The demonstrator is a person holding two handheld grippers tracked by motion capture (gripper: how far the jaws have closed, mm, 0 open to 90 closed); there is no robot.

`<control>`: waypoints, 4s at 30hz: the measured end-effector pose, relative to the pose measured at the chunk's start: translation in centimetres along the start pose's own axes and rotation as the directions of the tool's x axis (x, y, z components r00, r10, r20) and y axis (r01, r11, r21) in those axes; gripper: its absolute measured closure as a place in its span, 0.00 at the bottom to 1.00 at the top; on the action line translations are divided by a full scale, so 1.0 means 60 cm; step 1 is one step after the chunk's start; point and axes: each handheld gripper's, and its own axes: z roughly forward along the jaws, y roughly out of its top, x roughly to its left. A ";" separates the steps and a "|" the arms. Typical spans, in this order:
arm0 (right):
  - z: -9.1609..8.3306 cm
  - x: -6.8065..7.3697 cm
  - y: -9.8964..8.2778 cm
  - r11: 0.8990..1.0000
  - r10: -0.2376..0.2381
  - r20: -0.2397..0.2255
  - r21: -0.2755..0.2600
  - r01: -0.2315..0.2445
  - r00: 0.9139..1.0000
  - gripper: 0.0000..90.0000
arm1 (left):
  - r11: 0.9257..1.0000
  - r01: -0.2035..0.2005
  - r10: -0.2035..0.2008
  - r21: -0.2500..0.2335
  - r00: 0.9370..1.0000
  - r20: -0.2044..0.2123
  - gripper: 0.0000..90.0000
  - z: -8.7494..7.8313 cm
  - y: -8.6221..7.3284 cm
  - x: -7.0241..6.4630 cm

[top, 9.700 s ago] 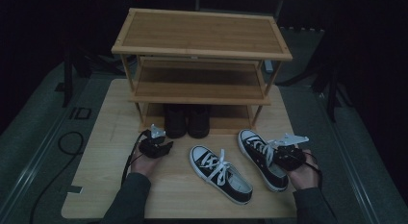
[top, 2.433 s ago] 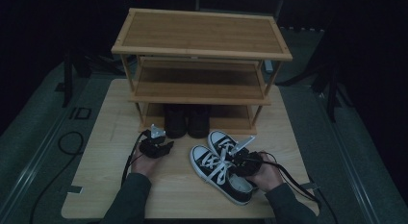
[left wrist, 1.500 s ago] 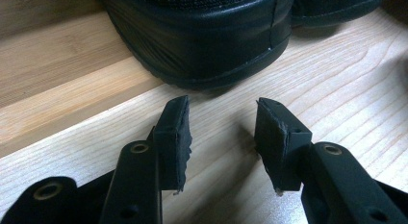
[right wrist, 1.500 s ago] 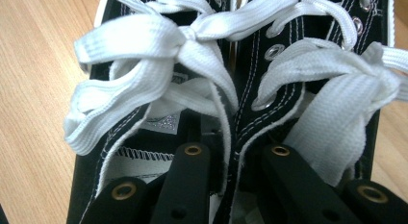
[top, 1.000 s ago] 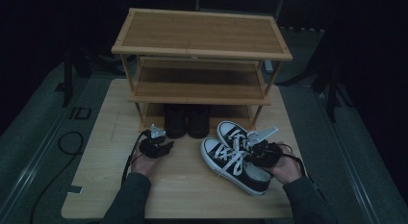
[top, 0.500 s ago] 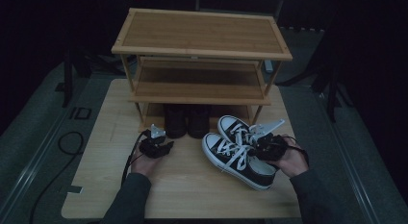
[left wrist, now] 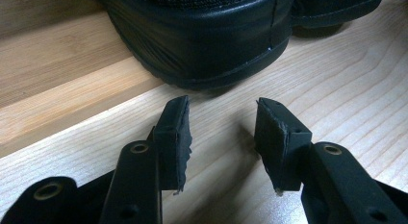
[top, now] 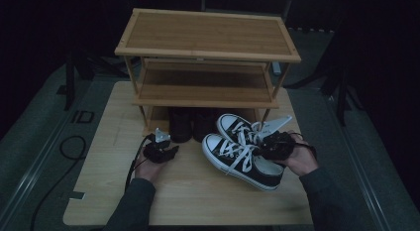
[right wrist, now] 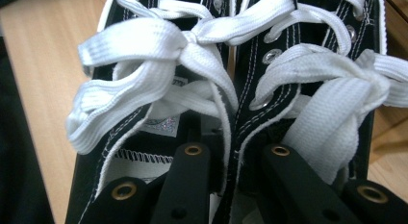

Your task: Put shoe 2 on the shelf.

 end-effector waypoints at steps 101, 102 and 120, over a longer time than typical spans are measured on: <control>-0.032 -0.099 0.269 0.999 -0.007 0.169 -0.052 0.016 0.986 0.95 | 1.000 0.000 0.000 0.001 1.000 0.008 0.63 -0.001 0.000 0.003; -0.031 -0.099 0.269 0.999 0.003 0.171 -0.052 0.006 0.985 0.95 | 1.000 0.001 -0.001 0.001 1.000 0.008 0.63 -0.001 0.000 0.003; -0.003 -0.083 0.275 0.994 0.102 0.275 -0.069 -0.086 0.956 0.95 | 1.000 0.001 -0.001 0.001 1.000 0.008 0.63 -0.001 -0.001 0.003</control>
